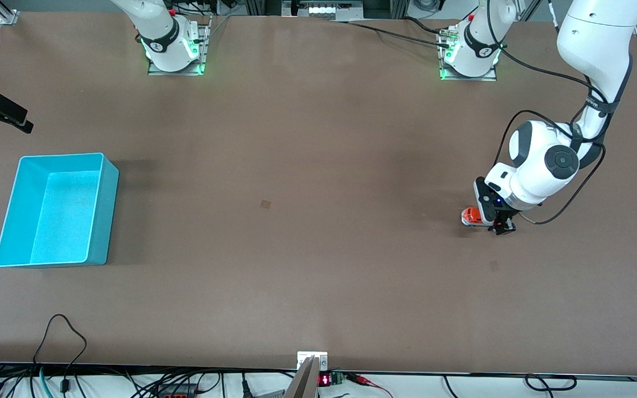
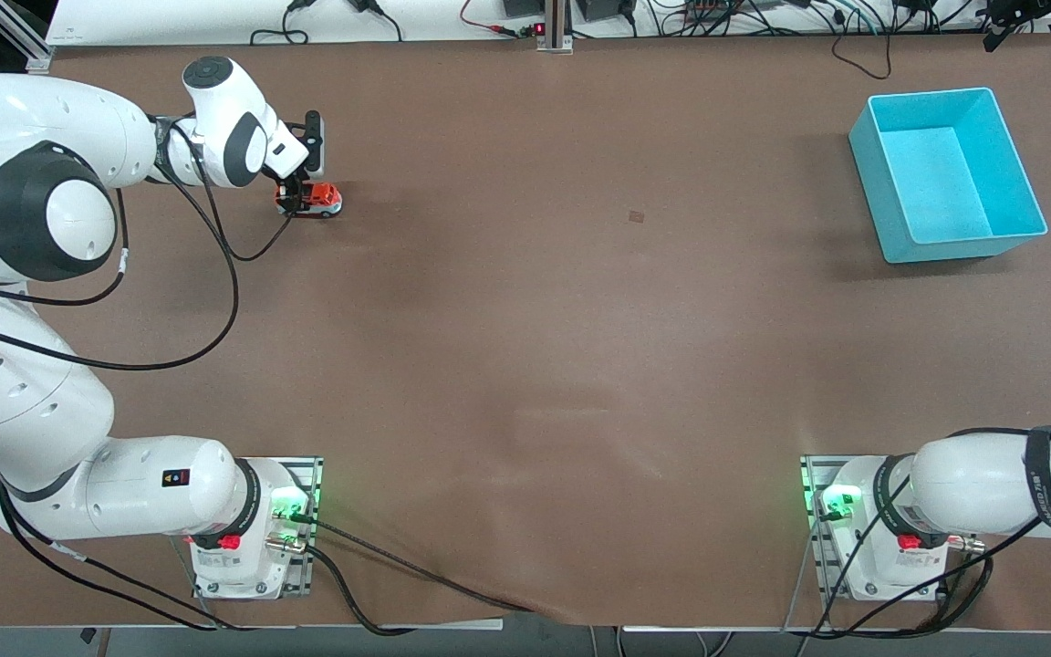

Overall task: Wind up bus and store in blue box
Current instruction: 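Close the left gripper on the orange bus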

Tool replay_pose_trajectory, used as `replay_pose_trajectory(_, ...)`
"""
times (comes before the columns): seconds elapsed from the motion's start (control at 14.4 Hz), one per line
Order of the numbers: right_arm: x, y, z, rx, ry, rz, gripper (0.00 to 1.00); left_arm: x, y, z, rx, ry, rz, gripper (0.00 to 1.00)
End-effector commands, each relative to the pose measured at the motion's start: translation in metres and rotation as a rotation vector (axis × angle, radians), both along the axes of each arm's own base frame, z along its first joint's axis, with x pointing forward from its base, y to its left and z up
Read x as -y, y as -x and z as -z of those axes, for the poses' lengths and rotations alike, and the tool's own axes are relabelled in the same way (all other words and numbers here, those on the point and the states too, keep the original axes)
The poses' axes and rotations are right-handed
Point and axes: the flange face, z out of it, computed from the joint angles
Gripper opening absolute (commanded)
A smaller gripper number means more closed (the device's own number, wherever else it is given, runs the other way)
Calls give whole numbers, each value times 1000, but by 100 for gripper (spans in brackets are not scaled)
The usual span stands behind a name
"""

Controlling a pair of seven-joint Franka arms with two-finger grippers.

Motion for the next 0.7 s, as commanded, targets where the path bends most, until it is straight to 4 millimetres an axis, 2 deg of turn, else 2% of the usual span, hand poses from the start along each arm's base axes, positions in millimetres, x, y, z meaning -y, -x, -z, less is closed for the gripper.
replay_pose_trajectory(0.0,2,0,-1,9,-8,1,100,1,-7,5,4,-9,26,35)
replay_pose_trajectory(0.14,2,0,-1,9,-10,1,100,4,-8,8,3,-7,31,21)
replay_pose_trajectory(0.56,3,0,0,8,-10,4,100,7,-7,9,-3,-6,35,21)
replay_pose_trajectory(0.63,3,0,1,6,-10,4,100,13,-8,8,-1,-2,44,21)
